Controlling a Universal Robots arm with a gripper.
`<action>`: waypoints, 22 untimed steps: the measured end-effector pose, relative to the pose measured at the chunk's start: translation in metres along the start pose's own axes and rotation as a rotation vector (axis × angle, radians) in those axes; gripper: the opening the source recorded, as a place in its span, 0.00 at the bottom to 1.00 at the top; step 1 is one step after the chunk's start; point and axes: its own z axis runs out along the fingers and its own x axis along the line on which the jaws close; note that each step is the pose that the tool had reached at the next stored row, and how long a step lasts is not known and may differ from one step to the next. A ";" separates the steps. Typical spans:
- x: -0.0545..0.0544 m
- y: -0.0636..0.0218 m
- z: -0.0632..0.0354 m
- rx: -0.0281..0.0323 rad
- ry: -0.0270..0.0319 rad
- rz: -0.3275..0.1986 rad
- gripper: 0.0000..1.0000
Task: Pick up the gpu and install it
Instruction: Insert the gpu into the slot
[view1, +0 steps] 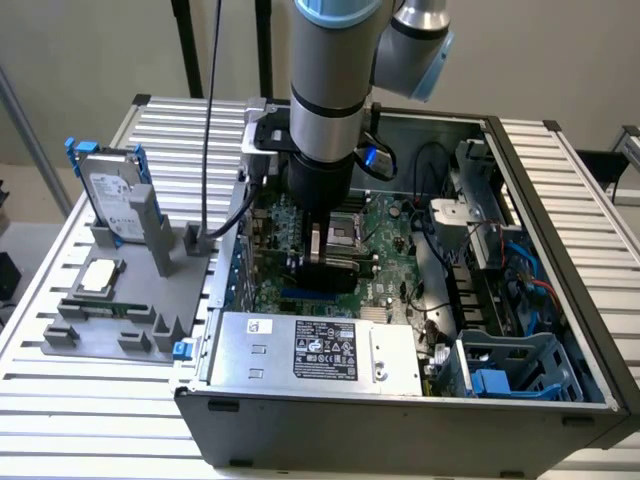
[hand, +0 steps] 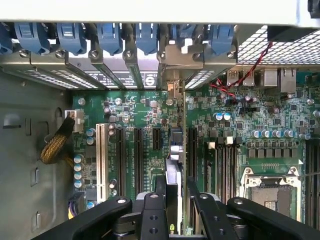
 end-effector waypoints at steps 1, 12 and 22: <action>0.000 0.0000 0.0005 0.0016 0.0000 0.000 0.27; 0.000 0.0003 0.0027 0.0030 0.0018 -0.003 0.27; 0.002 0.0013 0.0030 0.0010 0.0045 -0.003 0.27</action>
